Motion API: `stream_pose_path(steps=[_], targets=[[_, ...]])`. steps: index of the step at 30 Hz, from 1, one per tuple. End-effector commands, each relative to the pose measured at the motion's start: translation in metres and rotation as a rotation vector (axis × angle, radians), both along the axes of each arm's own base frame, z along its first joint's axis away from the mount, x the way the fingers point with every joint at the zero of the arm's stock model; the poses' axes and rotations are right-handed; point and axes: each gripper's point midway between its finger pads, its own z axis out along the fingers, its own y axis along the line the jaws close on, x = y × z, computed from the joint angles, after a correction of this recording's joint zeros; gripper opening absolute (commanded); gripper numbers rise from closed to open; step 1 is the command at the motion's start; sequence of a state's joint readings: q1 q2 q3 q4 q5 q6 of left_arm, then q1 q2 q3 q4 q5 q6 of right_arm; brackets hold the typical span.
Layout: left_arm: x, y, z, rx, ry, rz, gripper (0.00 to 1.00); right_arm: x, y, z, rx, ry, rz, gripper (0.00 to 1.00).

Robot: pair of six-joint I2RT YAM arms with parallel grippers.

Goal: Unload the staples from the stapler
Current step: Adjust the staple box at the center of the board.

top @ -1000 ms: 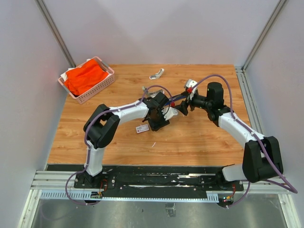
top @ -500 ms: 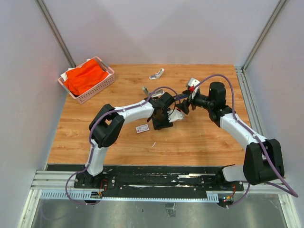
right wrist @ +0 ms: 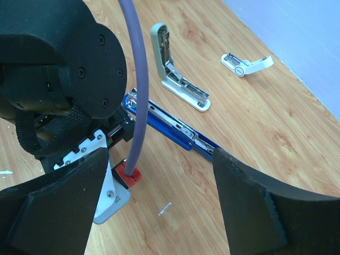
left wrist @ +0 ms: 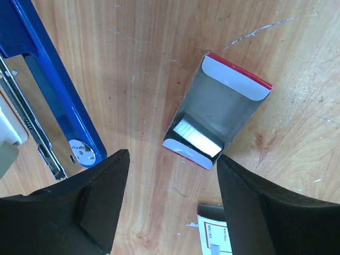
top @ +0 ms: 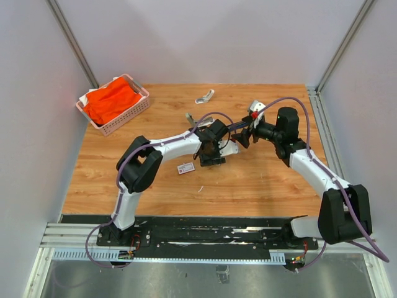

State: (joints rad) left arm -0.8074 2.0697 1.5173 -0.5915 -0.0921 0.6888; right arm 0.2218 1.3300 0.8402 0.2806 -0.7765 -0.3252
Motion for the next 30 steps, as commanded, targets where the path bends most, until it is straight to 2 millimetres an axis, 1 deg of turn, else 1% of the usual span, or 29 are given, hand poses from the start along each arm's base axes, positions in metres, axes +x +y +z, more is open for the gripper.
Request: stream_pose_path(steps=[1, 4, 6, 8, 11, 13, 15, 18, 20, 22, 26, 28, 30], targets=[[-0.008, -0.007, 0.017, -0.068, 0.005, -0.025, 0.74, 0.001, -0.011, 0.018, 0.026, -0.048, -0.034, 0.81], [-0.014, -0.013, 0.043, -0.132, 0.001, -0.048, 0.79, 0.002, -0.016, 0.026, 0.033, -0.058, -0.058, 0.82], [-0.017, -0.010, 0.059, -0.154, -0.017, -0.057, 0.85, 0.002, -0.021, 0.030, 0.029, -0.055, -0.080, 0.83], [-0.020, -0.001, 0.071, -0.167, -0.034, -0.059, 0.91, 0.000, -0.022, 0.034, 0.016, -0.054, -0.073, 0.83], [-0.024, 0.019, 0.082, -0.187, -0.030, -0.045, 0.99, -0.008, -0.022, 0.031, -0.038, -0.055, -0.022, 0.84], [-0.027, 0.036, 0.084, -0.200, -0.007, -0.025, 0.98, -0.013, -0.021, 0.027, -0.048, -0.051, 0.000, 0.84], [-0.031, 0.054, 0.082, -0.211, 0.022, 0.003, 0.98, -0.016, -0.021, 0.018, -0.045, -0.031, 0.001, 0.84], [-0.038, 0.076, 0.076, -0.212, 0.044, 0.031, 0.98, -0.022, -0.015, 0.006, -0.038, -0.002, 0.054, 0.84], [-0.046, 0.086, 0.064, -0.192, 0.062, 0.040, 0.98, -0.023, -0.012, -0.002, -0.034, 0.041, 0.078, 0.84], [-0.051, 0.090, 0.051, -0.181, 0.082, 0.050, 0.98, -0.021, -0.010, -0.012, -0.033, 0.098, 0.078, 0.84], [-0.061, 0.091, 0.027, -0.164, 0.156, 0.074, 0.98, -0.011, -0.014, -0.036, -0.015, 0.242, 0.001, 0.84], [-0.061, 0.091, 0.019, -0.160, 0.171, 0.089, 0.98, -0.009, -0.016, -0.048, 0.003, 0.325, -0.050, 0.83], [-0.060, 0.091, 0.012, -0.156, 0.173, 0.096, 0.98, -0.007, -0.016, -0.055, 0.039, 0.413, -0.082, 0.80]])
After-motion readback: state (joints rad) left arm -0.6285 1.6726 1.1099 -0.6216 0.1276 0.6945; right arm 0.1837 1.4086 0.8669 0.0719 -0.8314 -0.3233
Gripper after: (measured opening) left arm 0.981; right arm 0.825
